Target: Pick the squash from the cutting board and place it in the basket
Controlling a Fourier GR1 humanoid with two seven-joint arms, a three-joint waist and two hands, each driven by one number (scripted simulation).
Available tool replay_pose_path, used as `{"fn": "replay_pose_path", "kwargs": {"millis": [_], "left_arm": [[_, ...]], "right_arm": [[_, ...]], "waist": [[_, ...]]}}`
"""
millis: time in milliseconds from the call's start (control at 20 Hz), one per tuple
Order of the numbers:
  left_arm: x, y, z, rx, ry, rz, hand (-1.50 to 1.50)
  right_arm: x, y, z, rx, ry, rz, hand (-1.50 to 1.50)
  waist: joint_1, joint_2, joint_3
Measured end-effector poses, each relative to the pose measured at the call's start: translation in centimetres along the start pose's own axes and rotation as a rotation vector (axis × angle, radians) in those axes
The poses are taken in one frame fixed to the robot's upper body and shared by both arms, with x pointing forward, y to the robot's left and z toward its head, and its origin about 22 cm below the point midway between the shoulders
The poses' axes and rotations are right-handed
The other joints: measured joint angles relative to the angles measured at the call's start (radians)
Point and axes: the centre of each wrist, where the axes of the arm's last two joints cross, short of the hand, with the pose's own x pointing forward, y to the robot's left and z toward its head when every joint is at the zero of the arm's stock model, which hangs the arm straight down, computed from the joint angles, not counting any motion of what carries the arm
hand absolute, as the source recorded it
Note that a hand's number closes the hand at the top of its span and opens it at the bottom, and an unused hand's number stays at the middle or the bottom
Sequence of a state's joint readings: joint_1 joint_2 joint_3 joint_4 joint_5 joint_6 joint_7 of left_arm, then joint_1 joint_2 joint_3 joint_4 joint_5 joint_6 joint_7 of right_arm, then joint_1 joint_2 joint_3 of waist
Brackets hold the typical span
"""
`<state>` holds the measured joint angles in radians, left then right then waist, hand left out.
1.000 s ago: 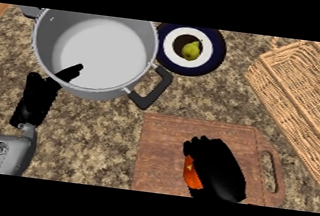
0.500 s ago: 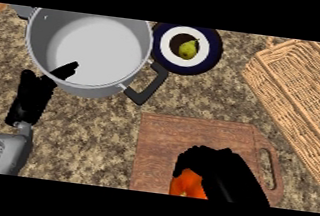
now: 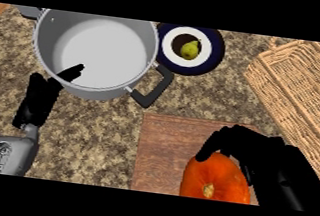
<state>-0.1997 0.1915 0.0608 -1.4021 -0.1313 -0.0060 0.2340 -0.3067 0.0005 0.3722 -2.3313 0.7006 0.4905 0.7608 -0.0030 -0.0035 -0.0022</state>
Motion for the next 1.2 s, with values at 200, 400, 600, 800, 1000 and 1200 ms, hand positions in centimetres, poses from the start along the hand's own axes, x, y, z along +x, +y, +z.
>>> {"fn": "replay_pose_path", "kwargs": {"millis": [200,400,600,800,1000,1200], "left_arm": [[-0.2,0.3,0.0,-0.005,0.001,-0.006,0.00],[-0.2,0.5,0.0,-0.007,0.007,0.001,0.00],[-0.1,0.5,0.0,-0.004,0.004,-0.007,0.00],[0.0,0.6,0.0,-0.003,0.003,-0.004,0.00],[0.0,0.9,0.1,0.003,-0.001,0.002,0.00],[0.6,0.7,-0.2,-0.002,-0.007,0.001,0.00]], "right_arm": [[1.3,-2.5,-1.3,-0.071,0.010,-0.020,1.50],[2.2,-6.0,-2.4,-0.136,-0.045,-0.083,1.50],[2.5,-9.3,-4.1,-0.180,-0.045,-0.023,1.50],[2.0,-12.3,-5.8,-0.207,0.028,0.151,1.50],[0.4,-15.4,-7.2,-0.189,0.127,0.297,1.50],[-2.3,-18.8,-8.0,-0.161,0.240,0.389,1.50]], "waist": [[0.002,-0.001,0.000],[-0.001,-0.003,0.000],[-0.005,-0.004,0.000],[-0.005,-0.003,0.000],[-0.002,0.000,0.000],[0.002,0.005,0.002]]}}
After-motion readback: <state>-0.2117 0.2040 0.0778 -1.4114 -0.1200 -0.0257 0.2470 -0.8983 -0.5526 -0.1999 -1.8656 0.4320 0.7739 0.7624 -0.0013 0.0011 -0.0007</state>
